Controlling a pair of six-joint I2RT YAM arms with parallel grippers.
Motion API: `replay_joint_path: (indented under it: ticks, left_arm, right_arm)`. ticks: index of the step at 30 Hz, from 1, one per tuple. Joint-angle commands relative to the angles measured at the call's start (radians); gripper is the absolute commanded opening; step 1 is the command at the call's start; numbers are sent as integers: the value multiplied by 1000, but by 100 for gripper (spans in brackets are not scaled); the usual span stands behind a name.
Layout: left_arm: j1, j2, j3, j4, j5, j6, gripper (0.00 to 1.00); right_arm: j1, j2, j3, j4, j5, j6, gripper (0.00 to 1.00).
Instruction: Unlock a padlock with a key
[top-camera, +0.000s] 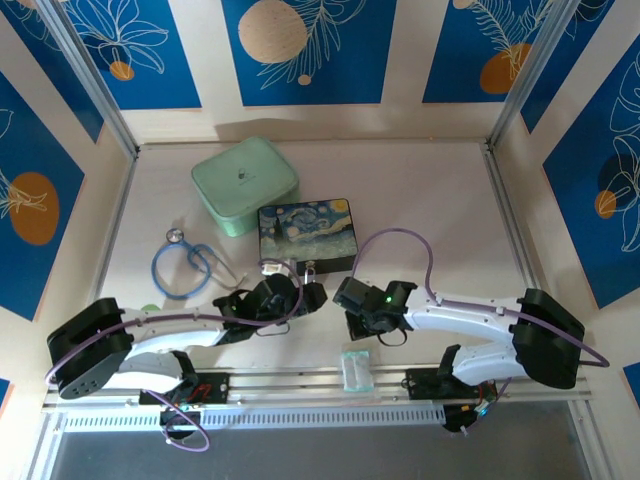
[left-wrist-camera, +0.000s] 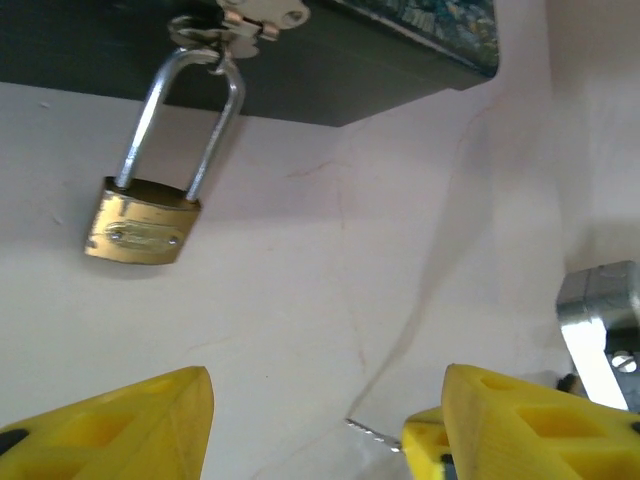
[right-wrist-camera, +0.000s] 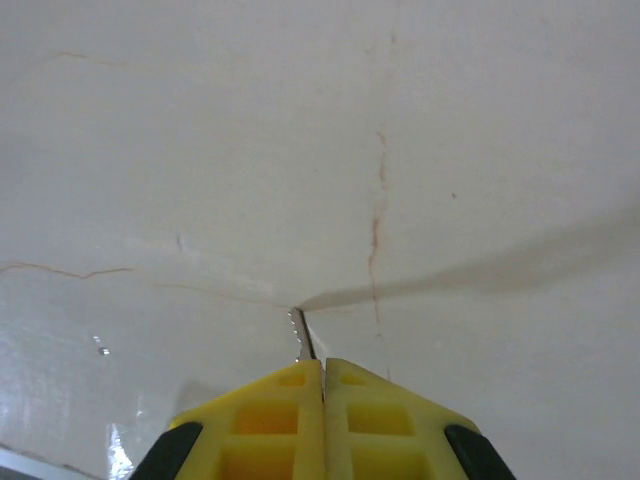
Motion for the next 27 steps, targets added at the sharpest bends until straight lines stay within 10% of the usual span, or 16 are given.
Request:
replay_joint_path:
  ticks: [1,11,27]
  left_arm:
    - [-12,-16,-8,67,41,-128,62]
    - [-12,-45,-208,443,18,-641,88]
    - [-11,-47,-278,665,-70,-838,91]
  right_arm:
    - [-5,2,66,-18,-29,-69,0]
    - [-5,41,227,33,-46,-88,0]
    - [36,112,280,295,-118,-96,0]
